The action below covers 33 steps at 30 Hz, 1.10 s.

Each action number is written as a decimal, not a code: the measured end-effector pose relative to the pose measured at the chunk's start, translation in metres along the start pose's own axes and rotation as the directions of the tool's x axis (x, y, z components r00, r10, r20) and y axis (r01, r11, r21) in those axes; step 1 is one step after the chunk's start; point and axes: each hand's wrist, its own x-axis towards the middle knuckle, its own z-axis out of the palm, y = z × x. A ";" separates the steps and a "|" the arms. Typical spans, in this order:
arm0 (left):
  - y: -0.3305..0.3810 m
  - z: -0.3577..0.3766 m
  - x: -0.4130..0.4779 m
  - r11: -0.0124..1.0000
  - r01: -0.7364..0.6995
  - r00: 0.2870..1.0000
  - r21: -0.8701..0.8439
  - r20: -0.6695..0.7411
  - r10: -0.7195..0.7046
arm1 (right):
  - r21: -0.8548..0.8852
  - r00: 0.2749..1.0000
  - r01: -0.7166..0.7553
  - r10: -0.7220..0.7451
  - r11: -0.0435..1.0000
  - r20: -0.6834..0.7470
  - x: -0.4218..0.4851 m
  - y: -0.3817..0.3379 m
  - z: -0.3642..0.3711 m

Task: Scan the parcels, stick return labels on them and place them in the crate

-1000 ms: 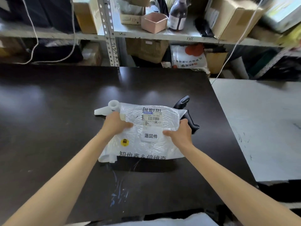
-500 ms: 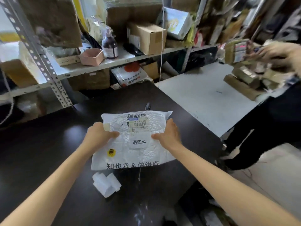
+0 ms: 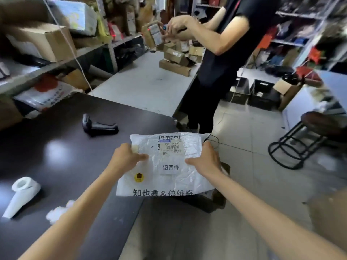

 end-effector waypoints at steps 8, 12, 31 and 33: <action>0.048 0.107 -0.045 0.990 -0.137 0.968 0.013 0.212 0.132 | 0.042 0.967 -0.215 0.219 0.976 -0.132 -0.054 0.109 -0.067; 0.055 0.120 -0.053 0.986 -0.166 0.961 0.029 0.229 0.155 | 0.061 0.955 -0.238 0.245 0.969 -0.166 -0.068 0.126 -0.072; 0.109 0.153 -0.009 0.987 -0.161 0.968 0.005 0.195 0.157 | 0.062 0.965 -0.218 0.225 0.974 -0.131 -0.001 0.148 -0.098; 0.116 0.156 0.008 0.987 -0.160 0.968 0.001 0.195 0.156 | 0.066 0.965 -0.223 0.230 0.973 -0.127 0.017 0.146 -0.099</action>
